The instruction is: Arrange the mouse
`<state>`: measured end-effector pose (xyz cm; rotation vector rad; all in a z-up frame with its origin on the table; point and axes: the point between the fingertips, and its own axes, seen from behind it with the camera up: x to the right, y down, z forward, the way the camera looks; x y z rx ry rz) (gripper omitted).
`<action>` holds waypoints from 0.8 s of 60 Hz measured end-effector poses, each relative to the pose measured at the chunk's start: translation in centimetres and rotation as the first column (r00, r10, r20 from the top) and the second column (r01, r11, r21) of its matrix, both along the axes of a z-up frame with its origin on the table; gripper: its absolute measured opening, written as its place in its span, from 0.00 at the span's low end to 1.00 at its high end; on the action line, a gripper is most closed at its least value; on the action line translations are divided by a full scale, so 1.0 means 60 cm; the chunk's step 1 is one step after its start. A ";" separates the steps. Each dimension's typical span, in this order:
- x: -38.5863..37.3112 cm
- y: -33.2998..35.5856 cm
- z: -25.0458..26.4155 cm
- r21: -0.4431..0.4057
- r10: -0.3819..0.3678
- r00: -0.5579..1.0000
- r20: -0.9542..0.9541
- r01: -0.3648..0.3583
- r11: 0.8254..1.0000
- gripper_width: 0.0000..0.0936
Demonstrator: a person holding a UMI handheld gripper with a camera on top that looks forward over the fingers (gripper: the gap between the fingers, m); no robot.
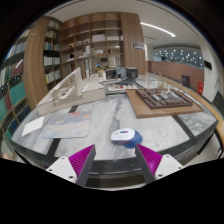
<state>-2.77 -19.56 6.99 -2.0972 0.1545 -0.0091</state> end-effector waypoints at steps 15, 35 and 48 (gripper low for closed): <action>0.114 0.113 -0.074 -0.048 0.033 0.992 0.121 -0.028 0.998 0.87; 0.253 0.242 -0.142 -0.085 0.107 0.994 0.035 -0.104 0.991 0.97; 0.251 0.273 -0.132 -0.067 0.044 0.998 -0.047 -0.047 0.997 0.54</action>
